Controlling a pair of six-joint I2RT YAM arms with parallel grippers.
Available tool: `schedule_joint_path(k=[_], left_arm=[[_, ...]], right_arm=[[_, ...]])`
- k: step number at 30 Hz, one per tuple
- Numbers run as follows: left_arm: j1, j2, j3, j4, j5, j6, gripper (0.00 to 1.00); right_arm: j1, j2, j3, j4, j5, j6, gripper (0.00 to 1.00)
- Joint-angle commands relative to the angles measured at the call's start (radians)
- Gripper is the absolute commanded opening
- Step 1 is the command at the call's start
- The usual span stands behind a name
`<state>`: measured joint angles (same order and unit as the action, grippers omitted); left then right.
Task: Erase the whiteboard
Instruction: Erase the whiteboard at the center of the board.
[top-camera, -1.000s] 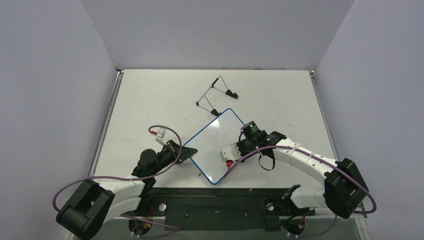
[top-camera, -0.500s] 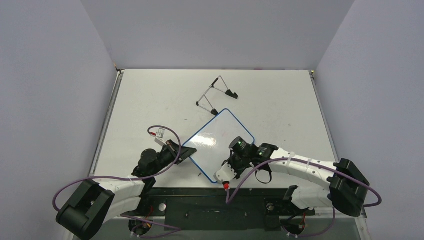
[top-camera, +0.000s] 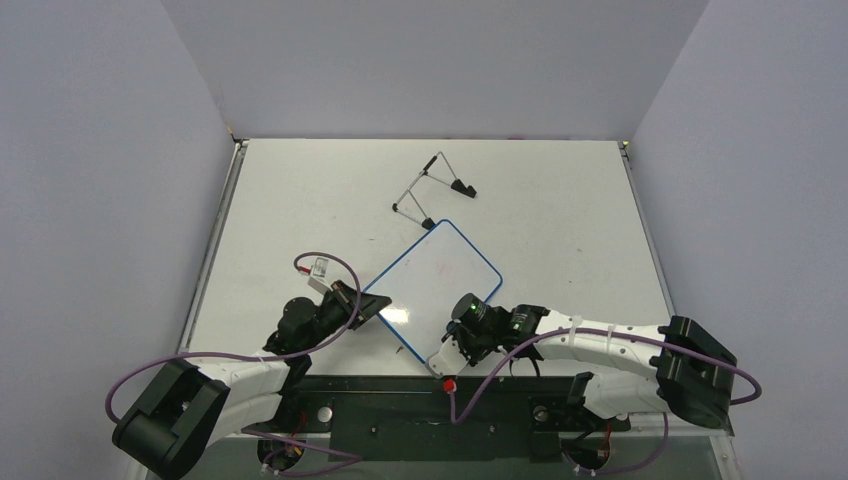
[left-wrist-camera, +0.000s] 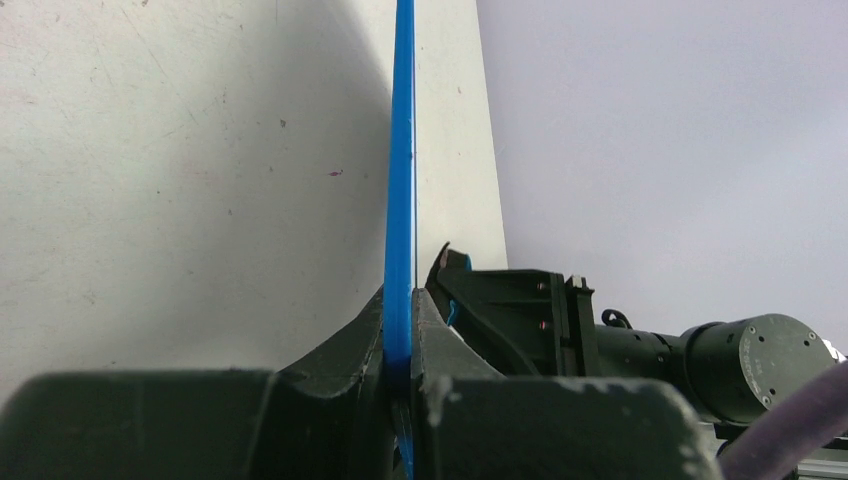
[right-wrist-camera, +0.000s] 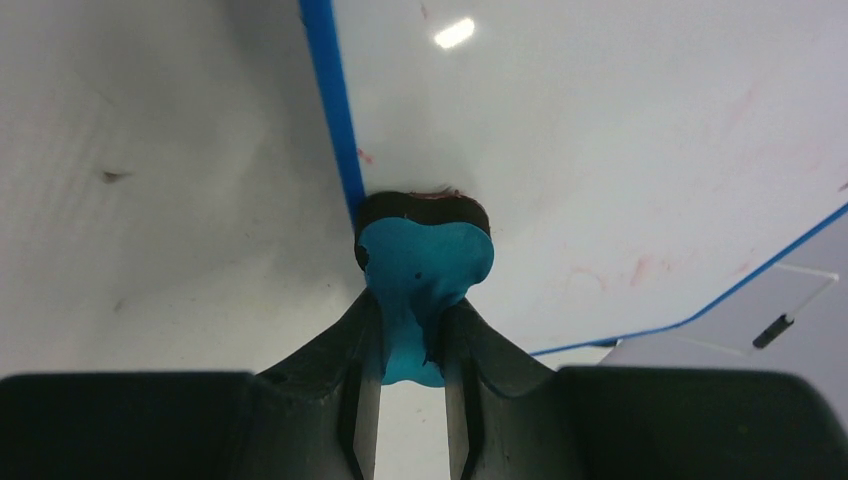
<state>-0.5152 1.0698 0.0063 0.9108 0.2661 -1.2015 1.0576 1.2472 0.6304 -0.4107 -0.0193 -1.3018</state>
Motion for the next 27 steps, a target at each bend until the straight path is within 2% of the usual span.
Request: schedule_joint_path(k=[1,8,14,19,23,27], left_arm=[[0.003,-0.025,0.046,0.145,0.03,-0.038,0.0],[0.003,-0.022,0.045,0.149,0.037,-0.036,0.0],[0.003,-0.019,0.046,0.148,0.023,-0.039,0.0],[0.003,-0.024,0.04,0.148,0.016,-0.039,0.0],[0.003,-0.023,0.043,0.15,0.023,-0.033,0.0],[0.003,-0.012,0.052,0.164,0.053,-0.019,0.0]], right_arm=[[-0.05,-0.031,-0.011,0.087,0.1,0.02,0.0],[-0.052,-0.031,-0.003,0.083,0.102,0.023,0.0],[0.09,0.013,0.062,0.019,0.038,0.077,0.0],[0.134,0.04,0.143,-0.036,-0.04,0.137,0.0],[0.047,0.03,0.133,-0.014,-0.055,0.141,0.0],[-0.211,0.041,0.148,0.003,-0.13,0.146,0.0]])
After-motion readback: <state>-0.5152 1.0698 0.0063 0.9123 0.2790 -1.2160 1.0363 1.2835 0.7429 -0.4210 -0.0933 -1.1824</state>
